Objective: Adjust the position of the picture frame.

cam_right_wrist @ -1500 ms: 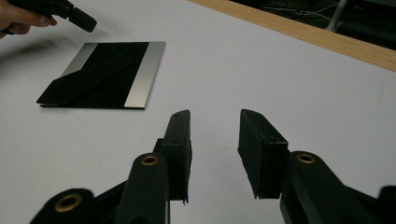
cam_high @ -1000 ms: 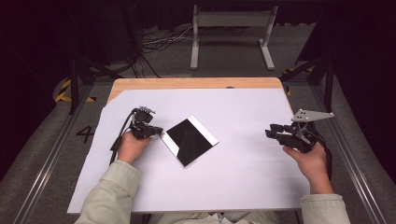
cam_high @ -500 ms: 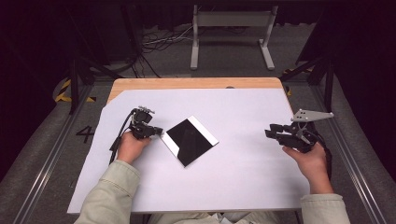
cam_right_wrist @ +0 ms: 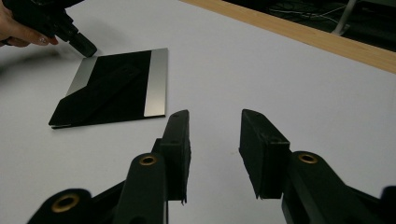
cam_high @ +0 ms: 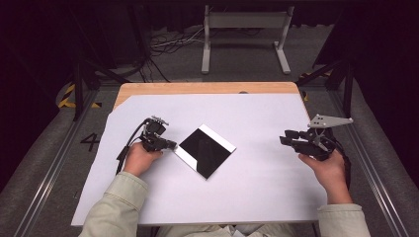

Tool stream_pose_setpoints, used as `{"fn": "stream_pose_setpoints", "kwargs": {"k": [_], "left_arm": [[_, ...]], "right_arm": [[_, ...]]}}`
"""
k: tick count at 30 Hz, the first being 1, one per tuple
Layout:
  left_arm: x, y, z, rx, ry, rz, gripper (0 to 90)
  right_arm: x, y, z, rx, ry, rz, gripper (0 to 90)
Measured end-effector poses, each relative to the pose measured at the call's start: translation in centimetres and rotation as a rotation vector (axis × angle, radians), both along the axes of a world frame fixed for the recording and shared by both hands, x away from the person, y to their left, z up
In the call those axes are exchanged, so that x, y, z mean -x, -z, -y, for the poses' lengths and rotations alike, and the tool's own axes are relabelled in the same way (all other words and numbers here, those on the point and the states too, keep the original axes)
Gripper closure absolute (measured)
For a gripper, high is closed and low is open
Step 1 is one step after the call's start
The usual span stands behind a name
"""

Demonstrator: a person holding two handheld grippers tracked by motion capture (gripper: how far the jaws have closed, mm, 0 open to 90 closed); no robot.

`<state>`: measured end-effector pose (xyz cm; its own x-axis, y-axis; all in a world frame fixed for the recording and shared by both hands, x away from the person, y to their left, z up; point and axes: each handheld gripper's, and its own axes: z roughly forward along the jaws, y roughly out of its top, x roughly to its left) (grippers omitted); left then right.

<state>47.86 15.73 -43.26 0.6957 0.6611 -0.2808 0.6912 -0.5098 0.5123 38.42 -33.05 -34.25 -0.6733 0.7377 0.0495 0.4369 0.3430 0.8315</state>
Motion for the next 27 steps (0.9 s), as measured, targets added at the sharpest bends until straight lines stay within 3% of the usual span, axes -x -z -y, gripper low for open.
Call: {"fn": "stream_pose_setpoints", "kwargs": {"k": [5,13,27], "left_arm": [[0.6,0.0,0.5,-0.003,0.030,-0.008,90.0],[1.8,-0.2,2.6,-0.050,0.125,-0.028,90.0],[3.4,-0.7,5.5,-0.070,0.280,-0.057,90.0]], "right_arm": [[-0.2,0.0,-0.1,-0.001,-0.008,0.004,63.0],[-0.3,-0.2,-0.3,-0.003,-0.013,0.007,62.9],[-0.2,-0.3,-0.2,-0.012,-0.013,0.009,62.5]]}}
